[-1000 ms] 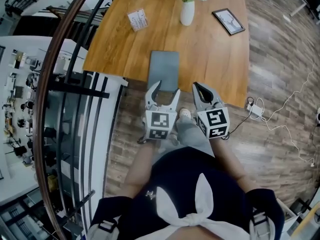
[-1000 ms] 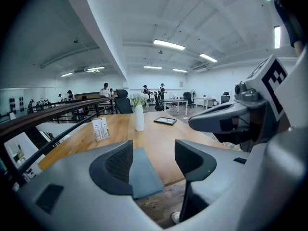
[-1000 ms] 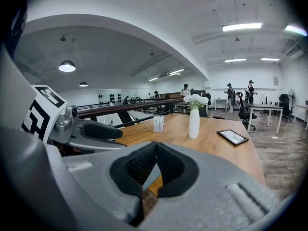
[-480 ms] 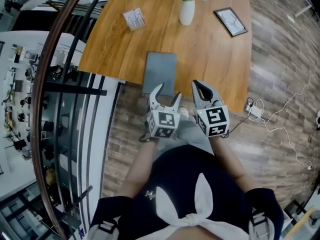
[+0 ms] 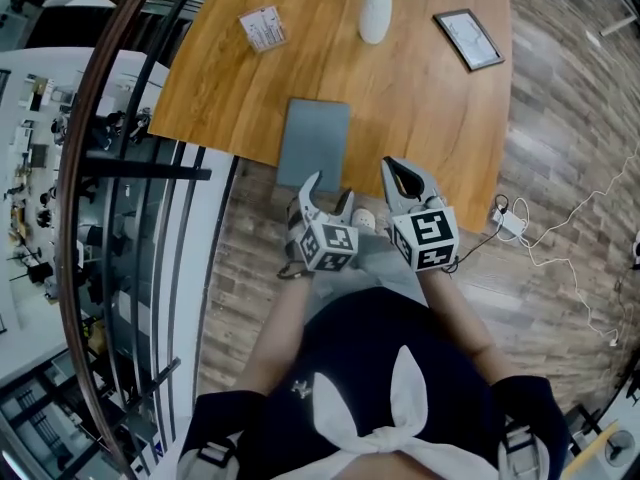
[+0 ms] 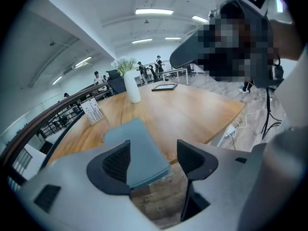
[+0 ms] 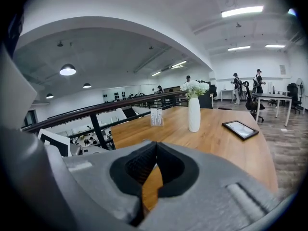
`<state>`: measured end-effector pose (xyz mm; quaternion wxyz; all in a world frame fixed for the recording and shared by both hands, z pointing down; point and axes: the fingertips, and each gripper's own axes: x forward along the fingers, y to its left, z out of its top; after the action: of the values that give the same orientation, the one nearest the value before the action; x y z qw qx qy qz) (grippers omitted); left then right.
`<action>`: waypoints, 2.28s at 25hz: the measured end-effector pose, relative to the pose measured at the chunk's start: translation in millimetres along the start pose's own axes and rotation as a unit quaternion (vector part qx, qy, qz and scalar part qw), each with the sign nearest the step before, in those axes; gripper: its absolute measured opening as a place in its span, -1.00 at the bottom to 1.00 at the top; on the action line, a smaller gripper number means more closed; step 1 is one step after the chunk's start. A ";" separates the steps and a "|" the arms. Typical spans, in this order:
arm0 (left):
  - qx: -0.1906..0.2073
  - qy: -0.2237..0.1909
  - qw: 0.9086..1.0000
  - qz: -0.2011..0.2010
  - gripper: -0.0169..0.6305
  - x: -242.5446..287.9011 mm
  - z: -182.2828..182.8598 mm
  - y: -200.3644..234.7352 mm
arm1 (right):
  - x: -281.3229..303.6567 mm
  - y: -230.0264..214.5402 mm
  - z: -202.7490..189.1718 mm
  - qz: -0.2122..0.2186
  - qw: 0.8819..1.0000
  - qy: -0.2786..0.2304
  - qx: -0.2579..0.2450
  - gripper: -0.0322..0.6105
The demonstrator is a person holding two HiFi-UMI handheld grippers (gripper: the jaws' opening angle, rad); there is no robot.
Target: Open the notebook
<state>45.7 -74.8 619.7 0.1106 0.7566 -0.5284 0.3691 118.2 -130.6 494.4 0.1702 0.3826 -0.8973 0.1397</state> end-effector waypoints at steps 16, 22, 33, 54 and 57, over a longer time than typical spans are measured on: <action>0.078 0.059 0.994 0.043 -0.09 27.8 -28.8 -0.9 | 14.3 -7.1 -19.7 0.031 0.999 0.015 -0.002 -0.90; 0.083 0.071 0.994 0.022 -0.39 35.6 -39.4 -9.9 | 15.5 -7.9 -20.5 0.033 0.999 0.019 0.001 -0.90; 0.084 0.061 0.995 0.001 -0.68 37.0 -42.6 -17.4 | 25.3 -7.2 -18.7 0.043 0.999 0.020 0.006 -0.90; -0.009 0.057 0.997 -0.049 -0.84 30.0 -38.7 -14.6 | 26.0 1.8 -24.4 0.047 0.999 0.022 0.012 -0.90; -0.018 0.054 0.997 -0.057 -0.85 26.8 -35.2 -15.8 | 25.1 -0.4 -23.2 0.039 0.999 0.024 0.017 -0.90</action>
<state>48.6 -67.9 666.0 0.1731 0.7621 -0.4844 0.3933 106.8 -138.1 525.7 0.1794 0.3464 -0.9048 0.1711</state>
